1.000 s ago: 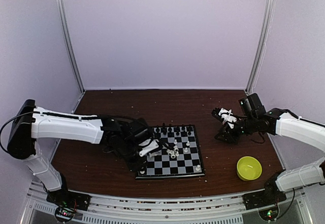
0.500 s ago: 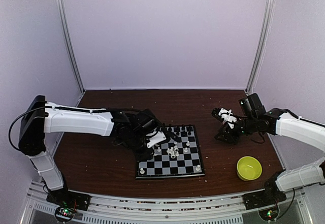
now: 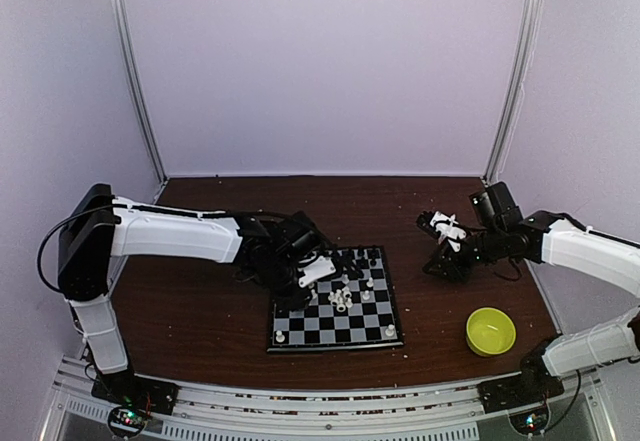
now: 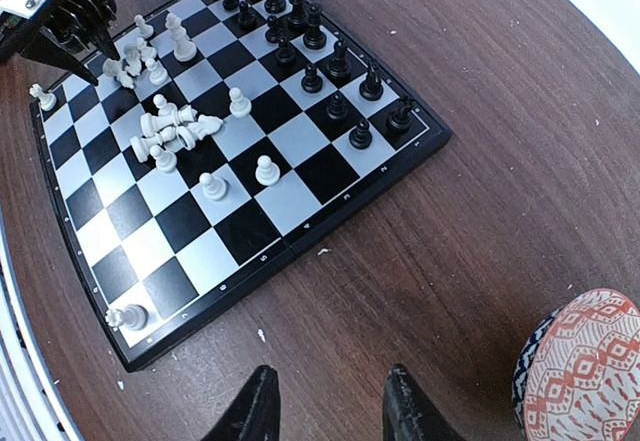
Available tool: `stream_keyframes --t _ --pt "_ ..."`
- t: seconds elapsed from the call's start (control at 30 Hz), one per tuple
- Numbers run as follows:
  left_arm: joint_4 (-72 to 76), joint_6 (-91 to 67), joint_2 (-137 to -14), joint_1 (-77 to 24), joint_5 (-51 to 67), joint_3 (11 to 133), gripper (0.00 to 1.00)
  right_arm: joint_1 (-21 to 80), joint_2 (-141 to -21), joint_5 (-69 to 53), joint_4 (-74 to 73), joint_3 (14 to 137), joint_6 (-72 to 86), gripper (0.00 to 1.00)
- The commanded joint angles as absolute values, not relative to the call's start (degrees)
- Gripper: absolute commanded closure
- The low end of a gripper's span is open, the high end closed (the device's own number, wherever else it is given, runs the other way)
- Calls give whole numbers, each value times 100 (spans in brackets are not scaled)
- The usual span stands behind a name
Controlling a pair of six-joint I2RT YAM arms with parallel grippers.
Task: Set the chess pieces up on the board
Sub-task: Pick up the bishop from the chessboard.
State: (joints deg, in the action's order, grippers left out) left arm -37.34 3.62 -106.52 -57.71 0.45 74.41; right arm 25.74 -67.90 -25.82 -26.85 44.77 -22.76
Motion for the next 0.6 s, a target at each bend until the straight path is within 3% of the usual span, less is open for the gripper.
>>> stream_keyframes --t 0.0,0.57 --pt "-3661 509 -10806 -5713 76 7620 77 2540 -6836 -2634 -2733 4633 -2347 65" --pt "-3685 423 -10804 -5713 -150 7324 77 2540 -6860 -2681 -2822 4689 -2396 65"
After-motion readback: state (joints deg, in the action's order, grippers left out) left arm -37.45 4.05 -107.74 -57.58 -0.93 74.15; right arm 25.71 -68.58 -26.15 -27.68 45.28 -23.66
